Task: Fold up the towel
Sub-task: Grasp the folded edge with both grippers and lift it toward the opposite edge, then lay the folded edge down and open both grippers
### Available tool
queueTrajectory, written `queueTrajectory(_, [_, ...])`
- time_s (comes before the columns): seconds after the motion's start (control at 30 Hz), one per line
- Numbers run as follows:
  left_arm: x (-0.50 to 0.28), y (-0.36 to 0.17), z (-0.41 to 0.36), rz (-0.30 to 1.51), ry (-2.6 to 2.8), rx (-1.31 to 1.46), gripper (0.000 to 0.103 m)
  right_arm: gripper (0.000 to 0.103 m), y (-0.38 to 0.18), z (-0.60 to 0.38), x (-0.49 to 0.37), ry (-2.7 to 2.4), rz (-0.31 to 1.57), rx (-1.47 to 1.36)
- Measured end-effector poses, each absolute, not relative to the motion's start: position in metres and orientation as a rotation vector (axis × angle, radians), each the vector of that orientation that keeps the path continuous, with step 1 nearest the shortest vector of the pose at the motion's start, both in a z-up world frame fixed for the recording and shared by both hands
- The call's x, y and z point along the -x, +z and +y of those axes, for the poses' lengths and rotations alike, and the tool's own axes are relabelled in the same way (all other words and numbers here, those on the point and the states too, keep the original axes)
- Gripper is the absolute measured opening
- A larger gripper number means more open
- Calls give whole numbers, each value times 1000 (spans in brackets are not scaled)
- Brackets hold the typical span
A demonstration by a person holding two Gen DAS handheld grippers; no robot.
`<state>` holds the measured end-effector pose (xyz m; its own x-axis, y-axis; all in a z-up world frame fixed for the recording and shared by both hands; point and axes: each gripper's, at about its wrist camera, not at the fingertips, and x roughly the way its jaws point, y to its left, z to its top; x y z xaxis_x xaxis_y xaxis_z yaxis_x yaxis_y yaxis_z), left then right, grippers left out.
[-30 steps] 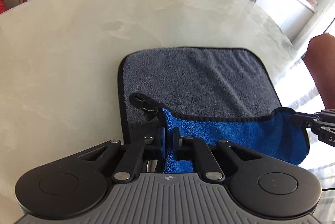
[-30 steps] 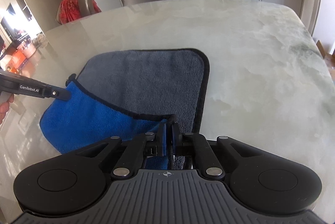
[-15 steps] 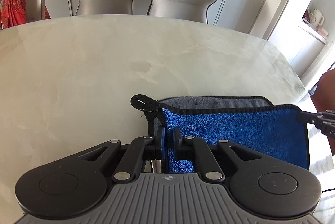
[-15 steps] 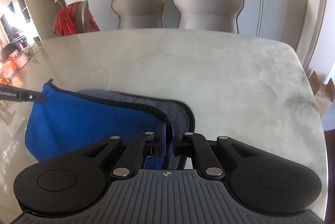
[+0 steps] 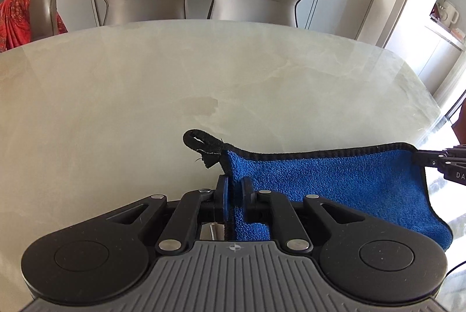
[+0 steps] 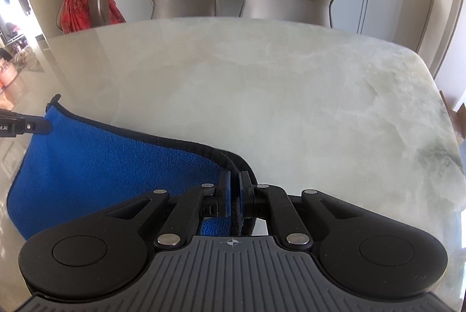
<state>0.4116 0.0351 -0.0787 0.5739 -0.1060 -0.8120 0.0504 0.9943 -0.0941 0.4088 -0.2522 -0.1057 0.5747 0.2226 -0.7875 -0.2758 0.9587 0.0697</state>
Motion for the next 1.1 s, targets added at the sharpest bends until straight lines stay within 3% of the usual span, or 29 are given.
queueTrajectory(0.63, [-412, -95, 38, 952, -62, 57, 12, 7, -113, -249, -423, 290, 914, 76])
queueTrajectory(0.73, [-414, -104, 40, 974, -38, 44, 21, 11, -116, -250, -426, 284, 922, 73])
queueTrajectory(0.8, [-412, -103, 42, 974, -20, 32, 41, 17, -112, -253, -424, 268, 922, 61])
queueTrajectory(0.83, [-410, -102, 43, 972, -9, 26, 45, 18, -108, -255, -419, 259, 908, 57])
queueTrajectory(0.93, [-400, -91, 48, 955, -5, 26, 50, 22, -92, -257, -399, 242, 862, 42])
queueTrajectory(1.0, [-388, -81, 49, 949, -13, 38, 60, 22, -83, -256, -384, 249, 846, 29])
queueTrajectory(1.1, [-361, -68, 40, 931, -52, 67, 64, 22, -77, -246, -358, 306, 846, 9])
